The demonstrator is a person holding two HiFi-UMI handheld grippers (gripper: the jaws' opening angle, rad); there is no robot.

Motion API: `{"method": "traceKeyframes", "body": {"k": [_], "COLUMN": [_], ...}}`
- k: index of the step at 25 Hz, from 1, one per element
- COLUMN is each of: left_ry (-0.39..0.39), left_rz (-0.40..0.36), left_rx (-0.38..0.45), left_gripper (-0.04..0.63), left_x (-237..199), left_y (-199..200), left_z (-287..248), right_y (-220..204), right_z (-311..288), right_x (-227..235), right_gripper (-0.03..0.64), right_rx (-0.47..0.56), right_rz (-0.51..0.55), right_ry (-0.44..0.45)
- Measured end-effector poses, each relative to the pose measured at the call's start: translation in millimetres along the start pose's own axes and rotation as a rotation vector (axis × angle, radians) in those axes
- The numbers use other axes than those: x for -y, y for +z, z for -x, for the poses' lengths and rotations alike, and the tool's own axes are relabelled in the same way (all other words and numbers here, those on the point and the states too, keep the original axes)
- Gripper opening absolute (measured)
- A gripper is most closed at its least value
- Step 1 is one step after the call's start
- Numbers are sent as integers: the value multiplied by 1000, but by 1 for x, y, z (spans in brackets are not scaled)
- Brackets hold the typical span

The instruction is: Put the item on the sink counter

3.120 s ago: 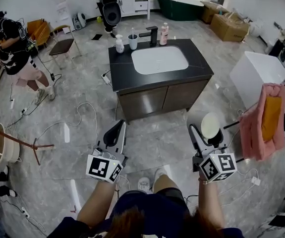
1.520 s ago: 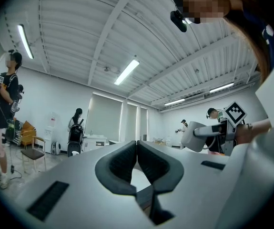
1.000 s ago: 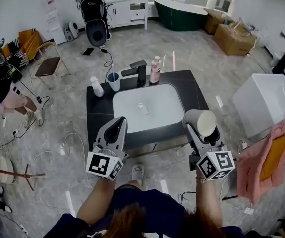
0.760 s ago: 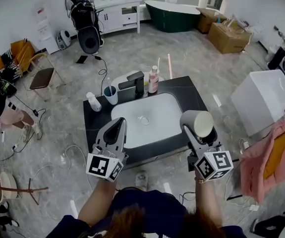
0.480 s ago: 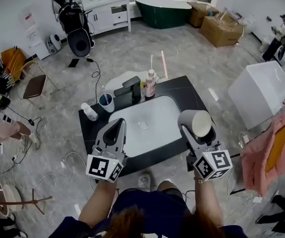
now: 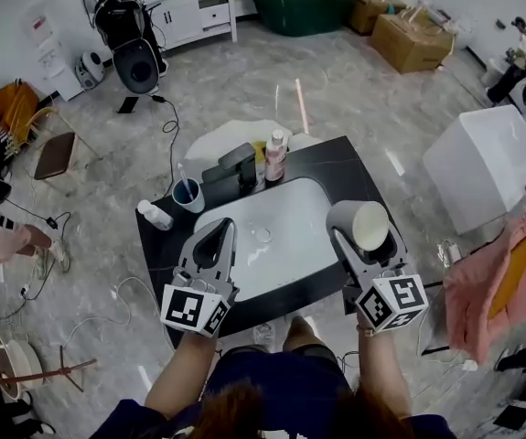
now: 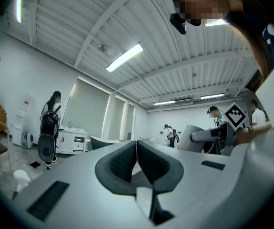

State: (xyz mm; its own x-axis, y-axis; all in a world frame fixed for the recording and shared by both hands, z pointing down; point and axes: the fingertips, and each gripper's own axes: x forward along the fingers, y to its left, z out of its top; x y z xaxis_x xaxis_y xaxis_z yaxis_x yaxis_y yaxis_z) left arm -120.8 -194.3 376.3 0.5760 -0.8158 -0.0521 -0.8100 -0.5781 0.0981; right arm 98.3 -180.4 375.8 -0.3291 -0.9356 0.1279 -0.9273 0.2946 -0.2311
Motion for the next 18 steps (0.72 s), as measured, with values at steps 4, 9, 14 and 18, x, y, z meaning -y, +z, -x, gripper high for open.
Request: {"method": "traceKeyframes", "body": {"k": [4,9,14,18], "left_ry": [22,62,113,158], "left_rz": [-2,-3,-1,-1], "left_rx": [-1,7,1,-3], "left_gripper": [23,23,23,23], "left_x": [-4,-5,-8,-9], "left_y": [-1,-2,-9,-16], "left_z": [-25,-60,-98,-121], "right_y": [8,20,27,30], "right_z": [-28,-60,-94,-115], "right_x": [17,44,75,97], "right_gripper": [431,431,431,431], "right_rx": [-4,-11,-31,-51], "right_rz": [3,11,12,15], "right_ry": [32,79,128,167]}}
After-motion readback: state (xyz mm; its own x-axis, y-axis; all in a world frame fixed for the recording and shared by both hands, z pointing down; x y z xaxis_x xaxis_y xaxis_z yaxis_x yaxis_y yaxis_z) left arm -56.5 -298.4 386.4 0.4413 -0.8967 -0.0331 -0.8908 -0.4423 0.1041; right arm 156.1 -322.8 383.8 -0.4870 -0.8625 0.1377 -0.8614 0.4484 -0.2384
